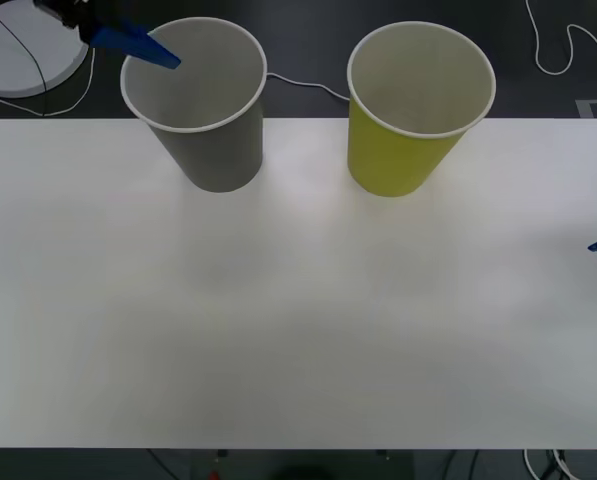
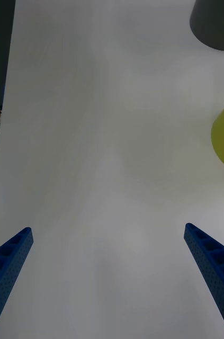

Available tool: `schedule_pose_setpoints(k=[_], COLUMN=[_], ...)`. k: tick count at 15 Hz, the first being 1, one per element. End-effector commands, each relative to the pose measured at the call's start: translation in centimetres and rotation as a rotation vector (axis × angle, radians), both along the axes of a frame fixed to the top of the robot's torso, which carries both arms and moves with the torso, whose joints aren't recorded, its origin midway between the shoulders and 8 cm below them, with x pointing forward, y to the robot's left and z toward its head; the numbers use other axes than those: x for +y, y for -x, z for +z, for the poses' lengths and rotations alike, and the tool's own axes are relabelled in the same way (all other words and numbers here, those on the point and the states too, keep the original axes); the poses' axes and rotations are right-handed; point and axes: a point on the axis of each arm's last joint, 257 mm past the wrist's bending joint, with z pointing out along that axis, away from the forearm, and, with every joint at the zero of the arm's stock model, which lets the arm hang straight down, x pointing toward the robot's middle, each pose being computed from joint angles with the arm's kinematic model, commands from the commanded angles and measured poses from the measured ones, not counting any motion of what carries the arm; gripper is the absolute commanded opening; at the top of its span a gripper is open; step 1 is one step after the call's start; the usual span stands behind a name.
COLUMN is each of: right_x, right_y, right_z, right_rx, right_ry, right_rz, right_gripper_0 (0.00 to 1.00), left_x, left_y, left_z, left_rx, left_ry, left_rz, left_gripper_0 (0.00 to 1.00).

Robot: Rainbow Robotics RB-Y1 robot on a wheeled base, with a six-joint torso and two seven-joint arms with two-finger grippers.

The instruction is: Put the can into the green bin and the plastic bottle into the gray bin

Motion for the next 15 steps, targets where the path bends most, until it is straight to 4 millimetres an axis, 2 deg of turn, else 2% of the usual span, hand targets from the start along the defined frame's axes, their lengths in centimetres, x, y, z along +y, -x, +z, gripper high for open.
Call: schedule_pose_setpoints(k=[1, 6, 11, 15], right_x=[0.0, 0.0, 0.0, 0.0], right_y=[0.0, 0.0, 0.0, 0.0], right_z=[0.0, 0.0, 0.0, 0.0], right_rx=[0.000, 0.000, 0.000, 0.000], right_ry=[0.000, 0.000, 0.000, 0.000], right_rz=[0.000, 0.000, 0.000, 0.000], right_gripper_0=[1.00, 1.00, 1.00, 1.00], left_x=[2.8, 6.8, 10.7, 13.0], left_y=[3.5, 11.2, 16.0, 18.7], left_z=[-1.0, -2.9, -6.7, -9.9], left_rx=[-0.016, -0.034, -0.081, -0.104], left_ry=[-0.004, -0.011, 0.009, -0.053], left_rz=[-0.035, -0.123, -0.211, -0.267], left_gripper_0=[1.00, 1.00, 1.00, 1.00])
